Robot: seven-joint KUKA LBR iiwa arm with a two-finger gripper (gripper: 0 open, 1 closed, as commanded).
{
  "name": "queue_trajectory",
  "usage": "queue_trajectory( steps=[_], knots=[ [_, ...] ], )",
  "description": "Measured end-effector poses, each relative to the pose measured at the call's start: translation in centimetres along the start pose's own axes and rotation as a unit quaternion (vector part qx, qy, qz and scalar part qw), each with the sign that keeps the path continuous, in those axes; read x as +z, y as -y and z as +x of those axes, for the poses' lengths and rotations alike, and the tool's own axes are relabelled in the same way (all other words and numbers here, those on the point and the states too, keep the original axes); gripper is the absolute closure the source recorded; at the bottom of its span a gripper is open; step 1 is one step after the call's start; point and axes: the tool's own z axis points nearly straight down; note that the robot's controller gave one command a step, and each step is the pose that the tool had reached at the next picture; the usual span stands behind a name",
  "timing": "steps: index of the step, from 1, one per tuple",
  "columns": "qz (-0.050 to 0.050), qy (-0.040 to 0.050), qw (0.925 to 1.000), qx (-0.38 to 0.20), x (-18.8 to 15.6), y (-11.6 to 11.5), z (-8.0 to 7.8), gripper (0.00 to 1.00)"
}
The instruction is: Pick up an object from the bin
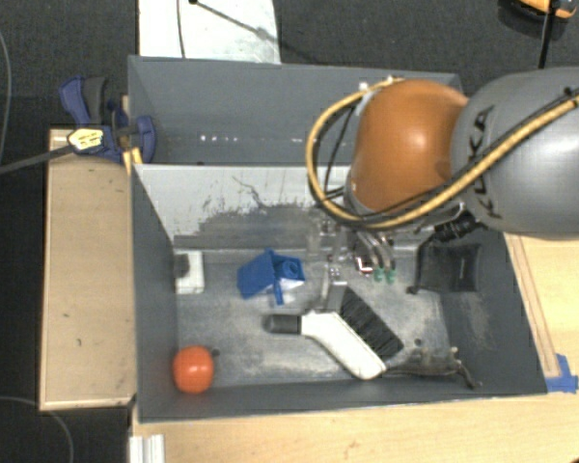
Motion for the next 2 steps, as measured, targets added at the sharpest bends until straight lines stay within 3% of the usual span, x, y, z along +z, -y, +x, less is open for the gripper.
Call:
queue_trajectory(
  steps=[1, 2],
  knots=[
    [0.000, 0.0000, 1.0000, 0.000, 0.0, 0.0, 0.0, 0.00],
    [0.001, -0.0019, 0.9990, -0.045, -3.2, 0.1, 0.0, 0.00]
  ],
)
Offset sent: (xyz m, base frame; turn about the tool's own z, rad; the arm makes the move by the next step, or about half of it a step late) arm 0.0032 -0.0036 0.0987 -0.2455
